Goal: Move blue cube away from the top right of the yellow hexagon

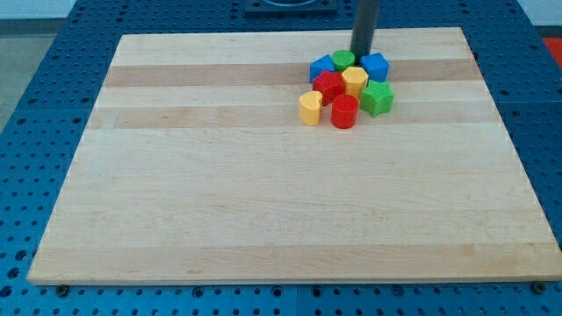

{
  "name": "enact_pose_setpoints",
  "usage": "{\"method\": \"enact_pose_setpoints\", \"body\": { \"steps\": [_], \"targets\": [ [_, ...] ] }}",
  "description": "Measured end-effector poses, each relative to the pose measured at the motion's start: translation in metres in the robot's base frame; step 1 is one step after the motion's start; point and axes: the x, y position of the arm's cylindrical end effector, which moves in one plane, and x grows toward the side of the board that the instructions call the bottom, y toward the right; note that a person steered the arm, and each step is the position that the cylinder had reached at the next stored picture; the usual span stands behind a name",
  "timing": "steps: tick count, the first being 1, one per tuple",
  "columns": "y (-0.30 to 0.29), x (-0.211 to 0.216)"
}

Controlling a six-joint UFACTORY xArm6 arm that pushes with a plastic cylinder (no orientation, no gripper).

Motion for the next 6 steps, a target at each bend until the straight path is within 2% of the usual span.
{"method": "enact_pose_setpoints", "body": {
  "steps": [1, 2, 3, 4, 5, 6],
  "targets": [
    [-0.004, 0.000],
    [0.021, 0.035],
    [0.064, 0.095],
    [0.064, 0.095],
    [0.052, 0.053],
    [0.037, 0.046]
  ]
}}
